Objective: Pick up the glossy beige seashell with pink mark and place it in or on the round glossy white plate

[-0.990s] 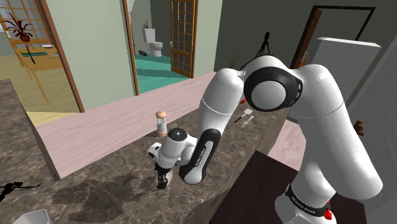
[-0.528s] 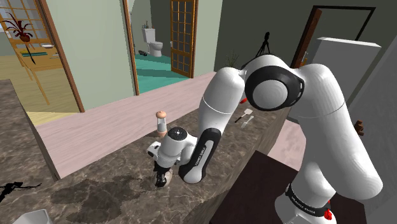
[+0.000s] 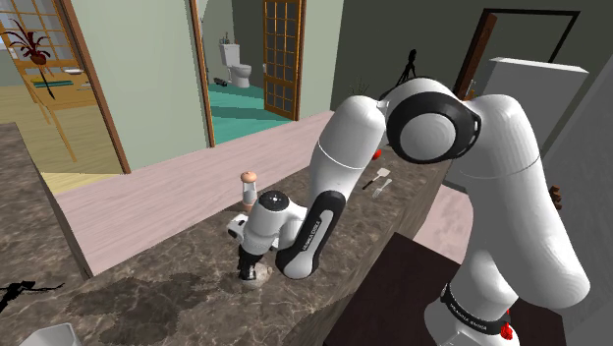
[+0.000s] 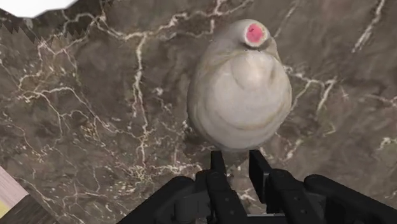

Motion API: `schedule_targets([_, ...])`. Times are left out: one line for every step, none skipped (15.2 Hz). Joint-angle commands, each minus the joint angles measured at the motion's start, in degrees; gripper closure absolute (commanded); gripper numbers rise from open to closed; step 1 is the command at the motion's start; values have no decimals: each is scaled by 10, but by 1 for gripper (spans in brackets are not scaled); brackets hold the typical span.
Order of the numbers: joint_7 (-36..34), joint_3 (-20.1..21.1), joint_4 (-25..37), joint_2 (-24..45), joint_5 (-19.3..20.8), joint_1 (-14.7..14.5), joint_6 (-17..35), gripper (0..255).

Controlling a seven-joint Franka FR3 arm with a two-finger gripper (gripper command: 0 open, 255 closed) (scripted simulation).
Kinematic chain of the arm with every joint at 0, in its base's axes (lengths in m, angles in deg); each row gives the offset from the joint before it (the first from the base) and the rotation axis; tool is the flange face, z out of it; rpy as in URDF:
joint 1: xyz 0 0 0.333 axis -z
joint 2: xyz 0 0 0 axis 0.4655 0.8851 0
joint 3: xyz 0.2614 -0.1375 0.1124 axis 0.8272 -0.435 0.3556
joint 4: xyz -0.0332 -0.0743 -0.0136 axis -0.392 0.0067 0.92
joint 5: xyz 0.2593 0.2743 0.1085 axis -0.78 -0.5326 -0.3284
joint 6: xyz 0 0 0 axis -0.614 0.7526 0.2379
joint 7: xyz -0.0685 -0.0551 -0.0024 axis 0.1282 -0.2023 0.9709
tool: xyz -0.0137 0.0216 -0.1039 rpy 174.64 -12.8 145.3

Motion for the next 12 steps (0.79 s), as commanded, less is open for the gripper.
schedule_targets([3, 5, -7, -15, 0, 6, -11, 255])
schedule_targets([4, 9, -10, -23, 0, 9, -17, 255])
schedule_targets([6, 12, -12, -31, -1, 12, -22, 255])
schedule_targets([7, 15, -15, -39, -1, 15, -28, 255])
schedule_targets([5, 12, -14, -32, -1, 12, -22, 255])
schedule_targets([5, 12, -14, -32, -1, 12, -22, 0])
schedule_targets([-44, -46, -14, -32, -9, -53, -50, 0])
schedule_targets([-89, -95, -13, -29, -17, -109, -82, 0])
schedule_targets([-134, -133, -10, -24, -22, -155, -118, 0])
schedule_targets([-177, -163, -6, -18, -28, -193, -158, 0])
schedule_targets([-218, -185, 0, -12, -33, -223, -200, 0])
schedule_targets([-251, -198, 6, -7, -37, -243, -237, 0])
